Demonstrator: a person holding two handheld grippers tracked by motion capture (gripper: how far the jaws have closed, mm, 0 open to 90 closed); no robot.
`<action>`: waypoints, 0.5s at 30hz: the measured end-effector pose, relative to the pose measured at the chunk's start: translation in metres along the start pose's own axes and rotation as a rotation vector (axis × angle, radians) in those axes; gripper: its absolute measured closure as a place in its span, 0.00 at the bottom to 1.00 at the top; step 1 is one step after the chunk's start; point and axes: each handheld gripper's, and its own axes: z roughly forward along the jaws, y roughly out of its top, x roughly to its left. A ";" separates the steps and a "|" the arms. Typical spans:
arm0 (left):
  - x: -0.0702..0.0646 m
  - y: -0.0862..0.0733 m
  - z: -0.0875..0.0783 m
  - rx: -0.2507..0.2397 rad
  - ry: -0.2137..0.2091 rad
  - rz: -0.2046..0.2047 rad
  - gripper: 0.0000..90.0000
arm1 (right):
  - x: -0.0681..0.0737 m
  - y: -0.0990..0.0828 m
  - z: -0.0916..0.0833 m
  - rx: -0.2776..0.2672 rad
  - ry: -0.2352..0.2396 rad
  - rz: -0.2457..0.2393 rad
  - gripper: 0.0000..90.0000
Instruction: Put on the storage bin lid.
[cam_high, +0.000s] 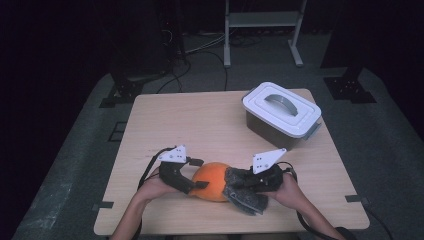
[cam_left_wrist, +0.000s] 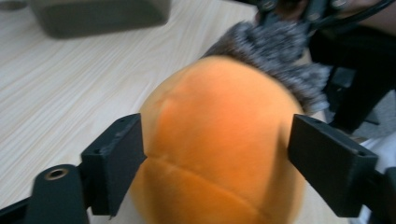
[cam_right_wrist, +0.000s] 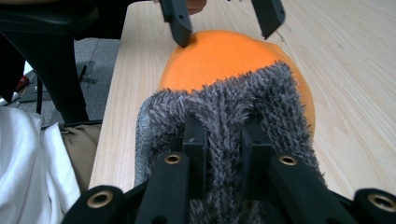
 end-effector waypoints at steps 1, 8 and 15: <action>0.000 -0.001 0.001 0.001 -0.007 -0.010 0.19 | 0.000 -0.001 0.000 -0.002 0.001 0.004 0.84; -0.001 -0.007 0.008 0.039 -0.053 0.005 0.30 | -0.005 -0.020 -0.005 0.022 0.003 0.054 0.84; -0.008 0.002 0.010 0.001 0.009 0.033 0.56 | -0.011 -0.023 -0.012 0.034 -0.022 0.095 0.84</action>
